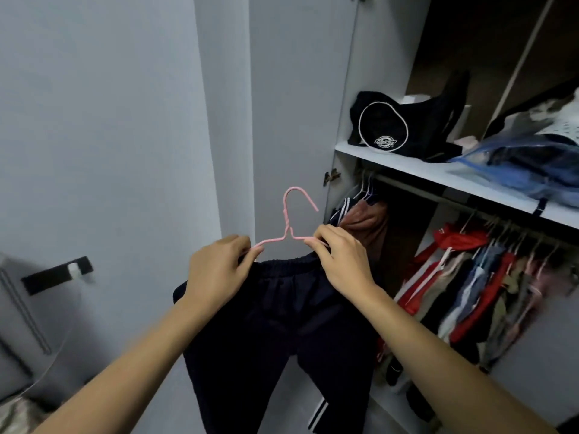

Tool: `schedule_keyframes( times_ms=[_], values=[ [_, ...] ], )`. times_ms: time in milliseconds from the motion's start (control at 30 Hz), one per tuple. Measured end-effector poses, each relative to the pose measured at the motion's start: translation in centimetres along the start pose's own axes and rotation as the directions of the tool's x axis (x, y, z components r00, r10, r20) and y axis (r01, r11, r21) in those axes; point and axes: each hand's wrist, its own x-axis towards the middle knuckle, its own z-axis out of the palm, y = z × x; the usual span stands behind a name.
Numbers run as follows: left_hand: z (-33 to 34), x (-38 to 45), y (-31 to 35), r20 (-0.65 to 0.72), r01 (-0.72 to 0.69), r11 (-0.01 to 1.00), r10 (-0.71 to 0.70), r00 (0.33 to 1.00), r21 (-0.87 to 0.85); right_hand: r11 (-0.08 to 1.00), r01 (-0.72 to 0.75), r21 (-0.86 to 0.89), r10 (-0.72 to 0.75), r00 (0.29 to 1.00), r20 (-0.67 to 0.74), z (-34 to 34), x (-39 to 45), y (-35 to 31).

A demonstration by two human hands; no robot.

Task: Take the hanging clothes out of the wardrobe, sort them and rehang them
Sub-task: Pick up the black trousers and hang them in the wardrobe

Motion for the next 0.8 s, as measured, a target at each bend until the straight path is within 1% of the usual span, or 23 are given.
schedule_keyframes(
  times_ms=[133, 233, 333, 400, 667, 800],
  values=[
    [3.8, 3.9, 0.5, 0.057, -0.112, 0.990, 0.117, 0.992, -0.088, 0.994, -0.090, -0.056, 0.088, 0.995, -0.039, 0.6, 1.1, 3.2],
    [6.5, 6.4, 1.6, 0.095, -0.143, 0.974, 0.162, 0.982, -0.176, 0.984, -0.152, -0.090, 0.147, 0.987, -0.061, 0.6, 1.4, 6.0],
    [9.4, 8.7, 3.1, 0.122, -0.137, 0.957, 0.173, 0.977, -0.257, 0.973, -0.208, -0.103, 0.201, 0.977, -0.069, 0.6, 2.1, 9.1],
    [11.3, 10.4, 4.1, 0.140, -0.136, 0.950, 0.181, 0.973, -0.283, 0.968, -0.232, -0.097, 0.225, 0.972, -0.073, 0.6, 2.8, 11.3],
    [17.9, 16.4, 7.3, 0.226, -0.131, 0.950, 0.198, 0.954, -0.282, 0.965, -0.260, -0.031, 0.256, 0.962, -0.092, 2.3, 7.0, 20.3],
    [20.9, 18.8, 8.8, 0.240, -0.038, 0.941, 0.125, 0.963, -0.336, 0.963, -0.263, -0.053, 0.255, 0.959, -0.125, 2.8, 9.1, 23.7]
  ],
)
